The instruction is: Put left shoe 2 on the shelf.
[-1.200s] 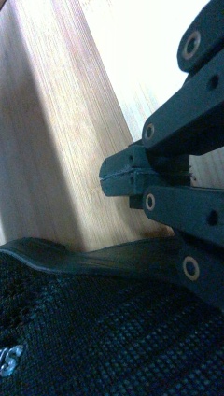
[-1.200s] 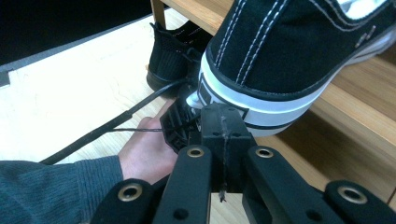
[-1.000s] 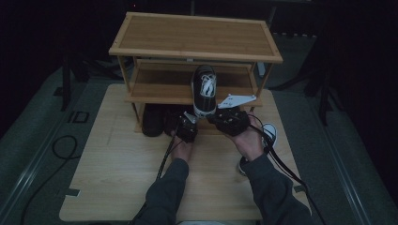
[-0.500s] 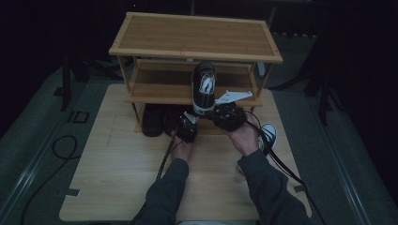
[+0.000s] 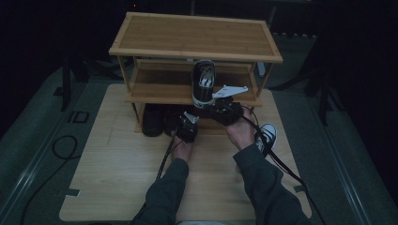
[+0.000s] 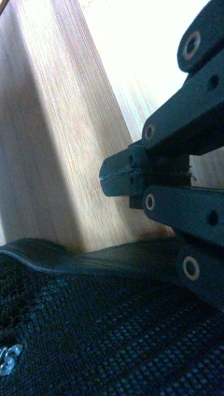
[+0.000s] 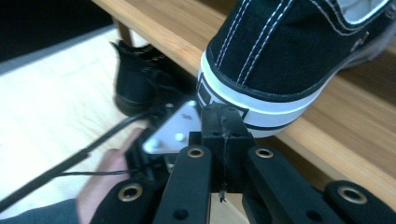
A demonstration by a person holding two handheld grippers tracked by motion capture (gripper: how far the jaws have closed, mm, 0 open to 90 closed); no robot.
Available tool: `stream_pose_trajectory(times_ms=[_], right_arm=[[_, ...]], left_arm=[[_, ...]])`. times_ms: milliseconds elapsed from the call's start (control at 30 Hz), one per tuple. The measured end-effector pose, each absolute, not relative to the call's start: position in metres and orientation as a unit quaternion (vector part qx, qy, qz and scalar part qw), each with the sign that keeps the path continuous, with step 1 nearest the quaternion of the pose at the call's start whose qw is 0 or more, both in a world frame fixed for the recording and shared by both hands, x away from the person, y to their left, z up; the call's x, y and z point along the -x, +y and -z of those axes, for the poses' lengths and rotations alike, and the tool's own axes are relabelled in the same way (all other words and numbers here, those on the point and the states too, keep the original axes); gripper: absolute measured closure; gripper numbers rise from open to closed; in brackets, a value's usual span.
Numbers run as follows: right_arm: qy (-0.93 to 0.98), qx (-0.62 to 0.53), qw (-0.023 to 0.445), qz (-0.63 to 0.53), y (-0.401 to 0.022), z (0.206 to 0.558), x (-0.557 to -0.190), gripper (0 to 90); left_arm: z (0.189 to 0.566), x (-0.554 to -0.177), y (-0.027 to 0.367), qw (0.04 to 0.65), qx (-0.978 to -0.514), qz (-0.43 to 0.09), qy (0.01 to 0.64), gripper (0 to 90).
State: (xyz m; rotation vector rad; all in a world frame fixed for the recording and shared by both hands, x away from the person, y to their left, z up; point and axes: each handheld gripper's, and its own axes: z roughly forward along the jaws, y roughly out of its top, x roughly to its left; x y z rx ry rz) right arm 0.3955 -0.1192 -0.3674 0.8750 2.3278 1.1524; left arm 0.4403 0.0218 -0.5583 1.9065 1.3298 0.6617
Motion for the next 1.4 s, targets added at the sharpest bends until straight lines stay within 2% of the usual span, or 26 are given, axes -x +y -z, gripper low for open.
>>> stream_pose_trajectory(times_ms=[100,133,500,567,800,1000,1067,1100,1133,1200,1400], right_arm=[[0.831,-0.322,0.204,-0.405,-0.119,0.37,-0.4,90.0],[0.832,-0.32,0.191,-0.411,-0.12,0.372,-0.404,90.0],[0.823,-0.345,0.226,-0.391,-0.117,0.374,-0.419,90.0],[0.819,-0.351,0.209,-0.402,-0.12,0.375,-0.424,90.0],[0.823,-0.341,0.206,-0.406,-0.123,0.375,-0.425,89.9],[0.826,-0.335,0.205,-0.405,-0.128,0.369,-0.419,80.8],[0.826,-0.336,0.204,-0.404,-0.129,0.368,-0.419,80.8],[0.826,-0.336,0.204,-0.404,-0.129,0.368,-0.419,78.6],[0.829,-0.337,0.198,-0.4,-0.132,0.366,-0.417,72.0],[0.83,-0.336,0.193,-0.401,-0.133,0.366,-0.414,67.6],[0.828,-0.35,0.18,-0.4,-0.145,0.37,-0.408,62.0]], left_arm=[[0.558,-0.44,0.022,0.354,-0.737,-0.256,0.515,90.0],[0.558,-0.44,0.022,0.355,-0.737,-0.255,0.515,90.0],[0.558,-0.44,0.022,0.355,-0.736,-0.256,0.516,90.0],[0.558,-0.44,0.021,0.353,-0.739,-0.257,0.513,90.0],[0.558,-0.44,0.021,0.352,-0.739,-0.259,0.513,90.0],[0.558,-0.44,0.021,0.35,-0.741,-0.26,0.511,90.0],[0.558,-0.44,0.021,0.35,-0.741,-0.26,0.511,90.0],[0.558,-0.44,0.021,0.35,-0.739,-0.261,0.513,90.0],[0.558,-0.44,0.021,0.351,-0.739,-0.26,0.513,90.0],[0.558,-0.44,0.021,0.352,-0.739,-0.258,0.513,90.0],[0.558,-0.44,0.021,0.353,-0.739,-0.258,0.514,90.0]])
